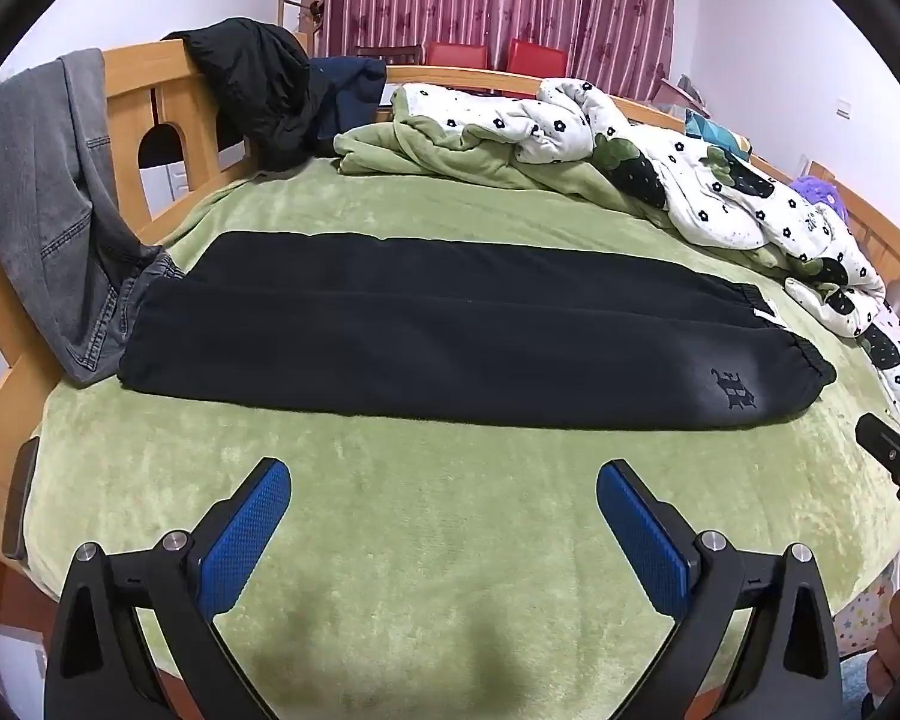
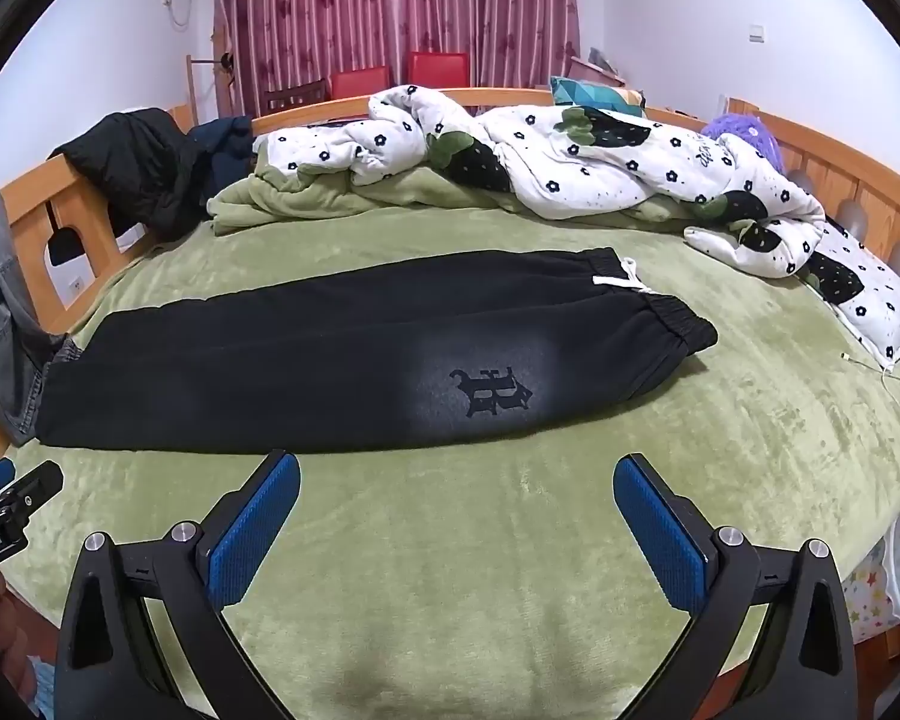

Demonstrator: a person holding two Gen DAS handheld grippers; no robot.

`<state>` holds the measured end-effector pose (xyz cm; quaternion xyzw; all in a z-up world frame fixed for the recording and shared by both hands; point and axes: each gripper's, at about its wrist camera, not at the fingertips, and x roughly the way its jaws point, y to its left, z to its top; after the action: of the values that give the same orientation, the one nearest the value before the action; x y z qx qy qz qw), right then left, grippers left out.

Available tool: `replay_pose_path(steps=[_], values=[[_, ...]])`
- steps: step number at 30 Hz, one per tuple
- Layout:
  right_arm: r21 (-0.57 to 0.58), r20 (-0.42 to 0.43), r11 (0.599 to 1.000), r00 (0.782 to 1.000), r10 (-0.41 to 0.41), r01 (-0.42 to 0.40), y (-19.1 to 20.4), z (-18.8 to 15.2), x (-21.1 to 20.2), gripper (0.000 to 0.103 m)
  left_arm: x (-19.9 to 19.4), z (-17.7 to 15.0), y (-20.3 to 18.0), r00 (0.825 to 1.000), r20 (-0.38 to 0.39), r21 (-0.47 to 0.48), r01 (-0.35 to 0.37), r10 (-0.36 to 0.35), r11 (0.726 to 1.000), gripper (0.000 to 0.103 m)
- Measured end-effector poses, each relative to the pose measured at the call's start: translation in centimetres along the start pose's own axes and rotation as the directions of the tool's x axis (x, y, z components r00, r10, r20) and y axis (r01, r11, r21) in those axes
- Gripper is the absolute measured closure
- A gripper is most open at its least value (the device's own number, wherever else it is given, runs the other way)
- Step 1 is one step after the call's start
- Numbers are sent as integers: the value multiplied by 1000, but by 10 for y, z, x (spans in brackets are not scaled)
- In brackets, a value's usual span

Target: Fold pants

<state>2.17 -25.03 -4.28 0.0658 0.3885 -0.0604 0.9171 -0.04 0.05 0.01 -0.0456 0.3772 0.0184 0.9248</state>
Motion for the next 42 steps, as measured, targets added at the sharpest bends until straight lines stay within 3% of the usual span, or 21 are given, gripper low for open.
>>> replay_pose_path(steps=[27, 42], values=[[43, -1, 999, 1000, 12, -12, -7, 0, 2, 2, -4, 8, 0, 1000, 2, -1, 2, -2, 1000, 0], [50, 70, 999, 998, 5, -8, -3, 4, -7, 2, -8, 21, 11, 1000, 0, -4, -30, 30, 1000, 0]])
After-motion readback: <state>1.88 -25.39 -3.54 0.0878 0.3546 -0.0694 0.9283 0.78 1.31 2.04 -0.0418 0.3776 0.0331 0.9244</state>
